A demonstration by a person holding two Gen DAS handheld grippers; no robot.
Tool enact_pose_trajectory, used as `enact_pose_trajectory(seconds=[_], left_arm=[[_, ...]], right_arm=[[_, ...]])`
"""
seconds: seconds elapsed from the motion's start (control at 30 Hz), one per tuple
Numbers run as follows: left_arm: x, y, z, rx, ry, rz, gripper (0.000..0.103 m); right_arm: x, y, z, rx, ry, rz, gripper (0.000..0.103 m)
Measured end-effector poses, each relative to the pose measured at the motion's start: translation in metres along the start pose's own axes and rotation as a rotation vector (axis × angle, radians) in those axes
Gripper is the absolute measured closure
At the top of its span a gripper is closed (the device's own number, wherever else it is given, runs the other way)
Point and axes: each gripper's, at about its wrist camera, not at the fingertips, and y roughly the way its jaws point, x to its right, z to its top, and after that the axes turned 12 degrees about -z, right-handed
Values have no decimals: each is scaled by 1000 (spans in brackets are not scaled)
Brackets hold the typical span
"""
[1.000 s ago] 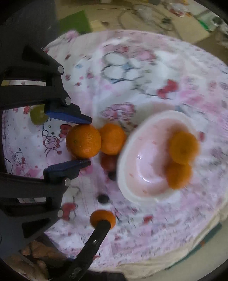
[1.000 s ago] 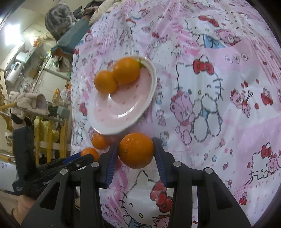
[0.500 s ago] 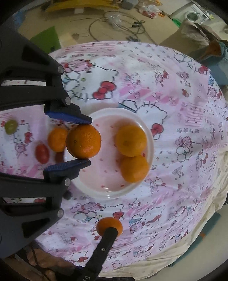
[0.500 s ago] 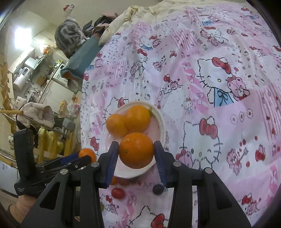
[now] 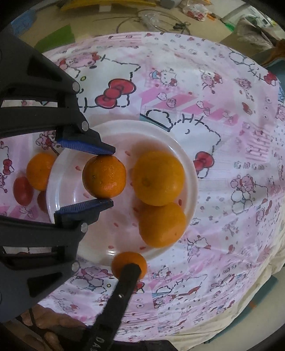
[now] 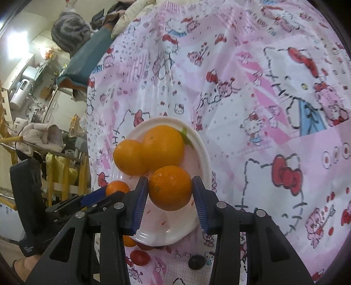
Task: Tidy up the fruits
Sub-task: 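Carry both mandarins onto the plate and open both tools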
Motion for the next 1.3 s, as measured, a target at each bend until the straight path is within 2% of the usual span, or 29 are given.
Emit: enact_pose_trajectory(seconds=[0.23,0.7,1.3], left_arm=[[-1,9,4,-6,26,18,66],[-6,20,8,-38,-9,-26,65],[7,26,9,-39,36,-30,64]], right_arm=[[2,16,-6,-14,-11,-35,60],[11,20,-6,-18,14,-1,58],[8,20,-7,-21,19,24,58]])
